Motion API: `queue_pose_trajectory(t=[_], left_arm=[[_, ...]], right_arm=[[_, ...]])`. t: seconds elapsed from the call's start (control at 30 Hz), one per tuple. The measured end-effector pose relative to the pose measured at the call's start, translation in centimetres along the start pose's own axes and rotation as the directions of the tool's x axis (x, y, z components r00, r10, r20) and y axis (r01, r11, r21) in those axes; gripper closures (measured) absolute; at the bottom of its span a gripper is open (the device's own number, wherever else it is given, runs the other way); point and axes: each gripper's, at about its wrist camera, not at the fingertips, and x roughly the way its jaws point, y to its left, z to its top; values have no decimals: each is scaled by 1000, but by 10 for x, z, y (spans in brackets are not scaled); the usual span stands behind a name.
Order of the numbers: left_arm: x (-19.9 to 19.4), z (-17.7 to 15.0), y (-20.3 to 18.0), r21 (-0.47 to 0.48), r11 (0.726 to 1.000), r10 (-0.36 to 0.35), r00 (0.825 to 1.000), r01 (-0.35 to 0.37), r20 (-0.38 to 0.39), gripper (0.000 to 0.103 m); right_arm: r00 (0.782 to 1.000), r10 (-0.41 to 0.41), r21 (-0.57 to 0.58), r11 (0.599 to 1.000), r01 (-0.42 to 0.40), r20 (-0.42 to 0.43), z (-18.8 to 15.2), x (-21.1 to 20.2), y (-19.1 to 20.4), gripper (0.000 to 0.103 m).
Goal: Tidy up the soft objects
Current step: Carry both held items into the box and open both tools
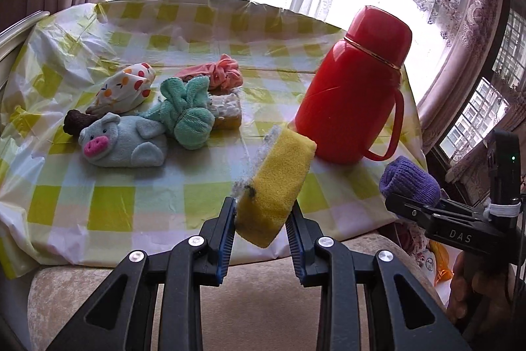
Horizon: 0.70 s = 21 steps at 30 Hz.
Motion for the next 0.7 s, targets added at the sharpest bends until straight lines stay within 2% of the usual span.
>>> queue_pose_trajectory(t=[0.17,0.3,0.5,0.7], left_arm=[[11,0,-42,68,995,-71,997,73,-25,72],[20,2,-75,108,985,-130,990,134,-45,72],[34,0,-123,172,959,-214,973,226,-87,72],[47,1,-169,231,927,-273,953,297,-131,72]], right_arm=[[998,-63,91,994,64,-10,-18,-25,-53,39],[991,-133,181,974,135,-20,-30,-42,-100,39],[970,-241,298,925,236,-18,-32,-64,-163,39],[948,-319,349,886,304,-18,-29,-79,-200,39]])
